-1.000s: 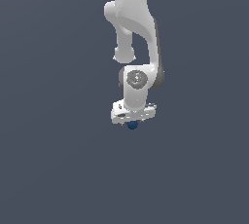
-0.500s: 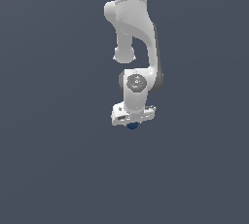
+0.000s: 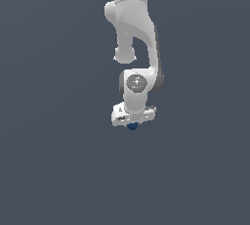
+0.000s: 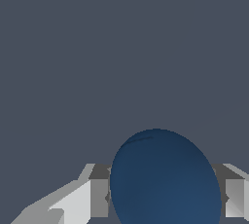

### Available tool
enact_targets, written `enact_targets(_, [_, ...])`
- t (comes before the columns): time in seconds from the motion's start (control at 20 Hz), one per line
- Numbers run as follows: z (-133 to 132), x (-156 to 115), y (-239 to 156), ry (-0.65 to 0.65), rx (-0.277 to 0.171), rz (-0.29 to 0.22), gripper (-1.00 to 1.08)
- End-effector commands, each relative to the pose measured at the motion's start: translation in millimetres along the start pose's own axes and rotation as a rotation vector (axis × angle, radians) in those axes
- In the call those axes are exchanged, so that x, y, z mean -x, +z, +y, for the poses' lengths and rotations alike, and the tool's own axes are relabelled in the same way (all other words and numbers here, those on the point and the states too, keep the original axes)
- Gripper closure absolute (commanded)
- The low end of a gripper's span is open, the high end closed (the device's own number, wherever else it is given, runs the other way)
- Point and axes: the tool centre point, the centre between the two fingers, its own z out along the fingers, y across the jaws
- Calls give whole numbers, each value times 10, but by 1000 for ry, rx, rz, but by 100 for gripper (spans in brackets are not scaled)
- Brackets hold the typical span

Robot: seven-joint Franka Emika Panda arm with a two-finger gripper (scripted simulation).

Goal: Pick up the object and move it to a goal position.

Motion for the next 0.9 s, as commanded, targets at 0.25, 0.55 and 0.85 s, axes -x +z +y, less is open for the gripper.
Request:
enact_targets(0.25, [306,-1,-235,1,0,1,108])
enact_targets(0.55, [828,0,-635,0,0,1,108])
enact_targets(0.85, [1430,-6,-1098,0,-1,1,108])
